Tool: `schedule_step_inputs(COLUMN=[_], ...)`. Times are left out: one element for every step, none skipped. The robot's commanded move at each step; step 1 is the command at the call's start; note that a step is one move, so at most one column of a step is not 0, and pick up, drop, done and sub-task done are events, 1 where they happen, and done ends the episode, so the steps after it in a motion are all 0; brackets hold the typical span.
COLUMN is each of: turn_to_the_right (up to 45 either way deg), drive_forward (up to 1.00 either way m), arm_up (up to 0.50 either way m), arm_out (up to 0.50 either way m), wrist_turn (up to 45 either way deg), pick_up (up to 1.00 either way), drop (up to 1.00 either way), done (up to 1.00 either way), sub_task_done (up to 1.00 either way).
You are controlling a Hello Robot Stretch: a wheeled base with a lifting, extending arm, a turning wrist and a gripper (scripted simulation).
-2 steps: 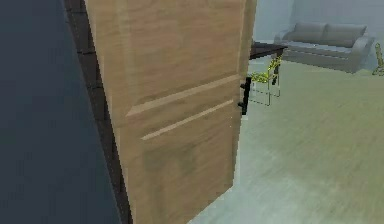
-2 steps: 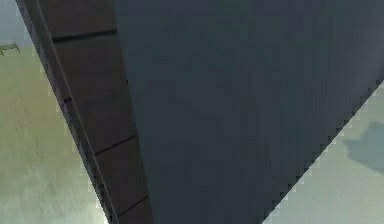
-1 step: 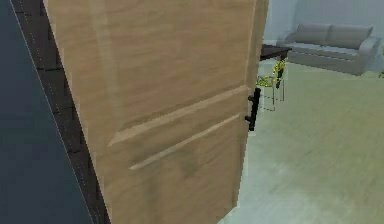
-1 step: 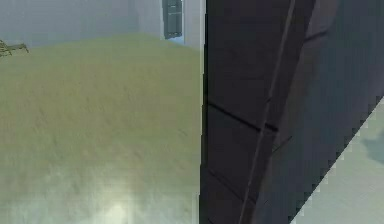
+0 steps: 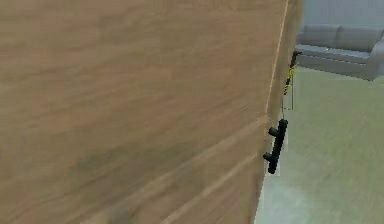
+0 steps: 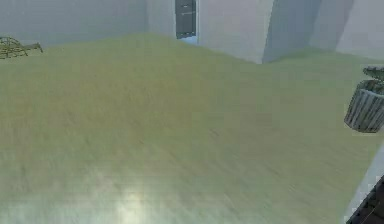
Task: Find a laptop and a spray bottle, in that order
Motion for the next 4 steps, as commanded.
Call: schedule_step_inputs(turn_to_the_right=[45.0,42.0,0.0,0.0], drive_forward=[0.00,0.00,1.00,1.00], arm_up=[0.00,0.00,0.00,0.00], arm_out=[0.00,0.00,0.00,0.00], wrist_turn=[0.0,0.0,0.0,0.0], pick_up=[0.00,0.00,0.00,0.00], drop=[0.00,0.00,0.00,0.00], done=[0.00,0.00,0.00,0.00], sub_task_done=[0.00,0.00,0.00,0.00])
